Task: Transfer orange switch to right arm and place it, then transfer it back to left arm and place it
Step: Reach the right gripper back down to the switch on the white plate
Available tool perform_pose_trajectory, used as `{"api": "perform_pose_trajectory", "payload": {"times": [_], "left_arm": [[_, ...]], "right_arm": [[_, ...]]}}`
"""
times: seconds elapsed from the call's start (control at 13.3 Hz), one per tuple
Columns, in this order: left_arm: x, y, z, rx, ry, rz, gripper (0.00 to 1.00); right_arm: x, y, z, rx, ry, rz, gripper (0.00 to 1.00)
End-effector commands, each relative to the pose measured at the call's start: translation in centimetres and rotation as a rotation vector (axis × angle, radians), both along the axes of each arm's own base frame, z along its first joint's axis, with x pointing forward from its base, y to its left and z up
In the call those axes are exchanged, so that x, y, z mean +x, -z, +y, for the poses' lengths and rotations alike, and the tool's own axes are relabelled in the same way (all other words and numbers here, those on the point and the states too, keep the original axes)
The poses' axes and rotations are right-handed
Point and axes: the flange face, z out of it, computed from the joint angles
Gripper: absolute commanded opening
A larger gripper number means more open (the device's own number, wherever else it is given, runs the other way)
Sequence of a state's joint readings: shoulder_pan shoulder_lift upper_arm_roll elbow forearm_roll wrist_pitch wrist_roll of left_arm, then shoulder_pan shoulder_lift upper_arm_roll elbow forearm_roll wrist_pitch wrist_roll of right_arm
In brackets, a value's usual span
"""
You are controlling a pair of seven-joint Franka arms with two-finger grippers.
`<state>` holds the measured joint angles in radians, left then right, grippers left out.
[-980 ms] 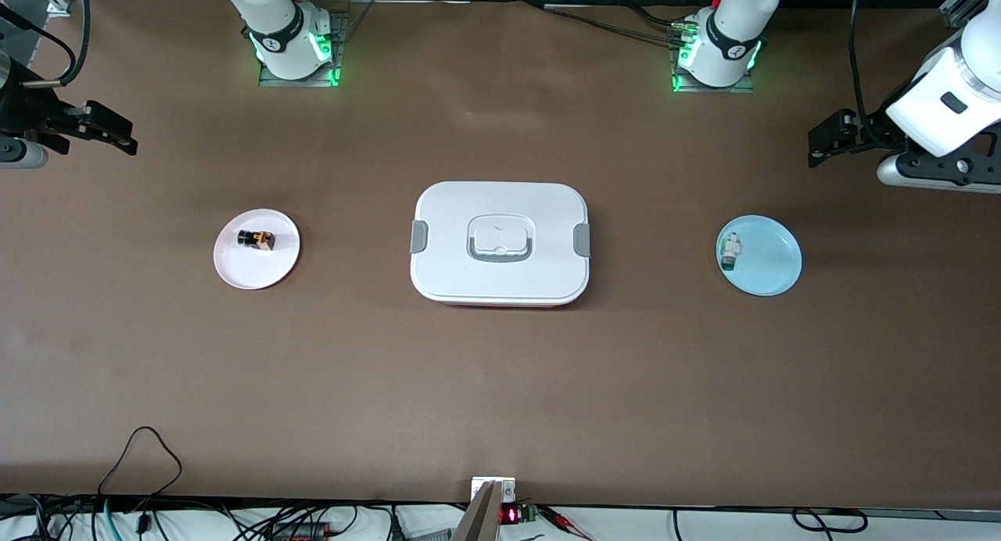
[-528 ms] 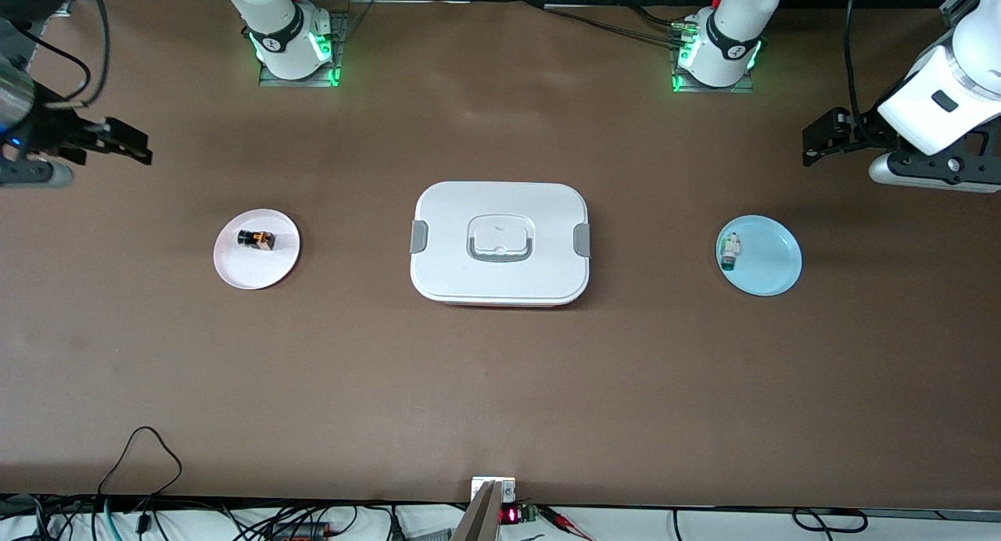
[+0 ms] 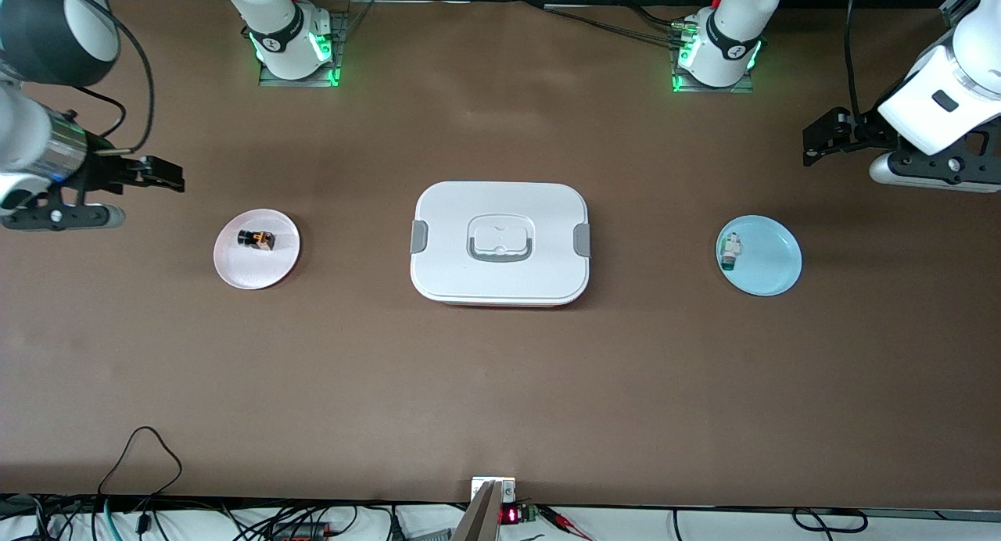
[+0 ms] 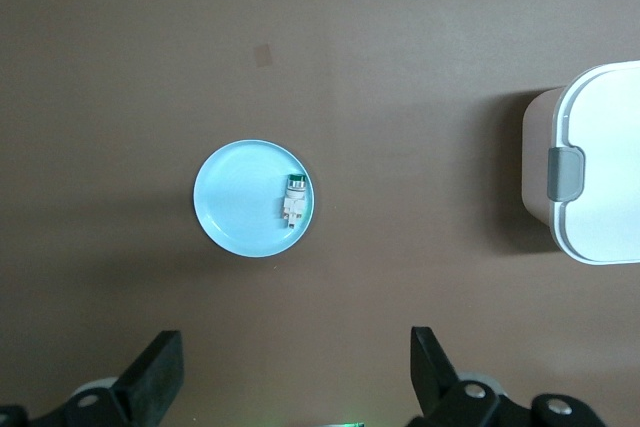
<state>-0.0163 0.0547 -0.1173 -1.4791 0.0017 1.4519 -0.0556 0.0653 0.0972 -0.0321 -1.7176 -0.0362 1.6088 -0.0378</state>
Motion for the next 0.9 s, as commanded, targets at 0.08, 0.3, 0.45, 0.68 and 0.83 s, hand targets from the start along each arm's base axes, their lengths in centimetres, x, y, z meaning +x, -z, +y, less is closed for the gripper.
{"api": "perform_pose_trajectory", "payload": {"times": [0.08,0.3,0.45,0.68,0.83], "left_arm": [[-0.3,-0.7,0.2,0.020,-0.007,-0.009,1.00],[-0.3,-0.6,0.4,0.021,-0.008,-0.006,1.00],[-0.3,-0.6,0.4,0.022,-0.005,-0.007,1.00],[-0.3,-0.6,0.3,0.021,-0.005,-0.006,1.00],[-0.3,-0.6,0.3,0.021,-0.005,-0.006,1.00]], "right_arm": [[1.4,1.9,0.8,-0.011,-0.012,0.008,1.00],[2.8,4.2,-0.2,-0.013,0.005,-0.009,1.00],[3.5,6.0,-0.3,-0.060,-0.016,0.000,1.00],[4.5,9.2,0.0,-0.060,-0.019,0.014,1.00],[4.7,11.7,-1.8,-0.056,0.004,-0.020,1.00]]}}
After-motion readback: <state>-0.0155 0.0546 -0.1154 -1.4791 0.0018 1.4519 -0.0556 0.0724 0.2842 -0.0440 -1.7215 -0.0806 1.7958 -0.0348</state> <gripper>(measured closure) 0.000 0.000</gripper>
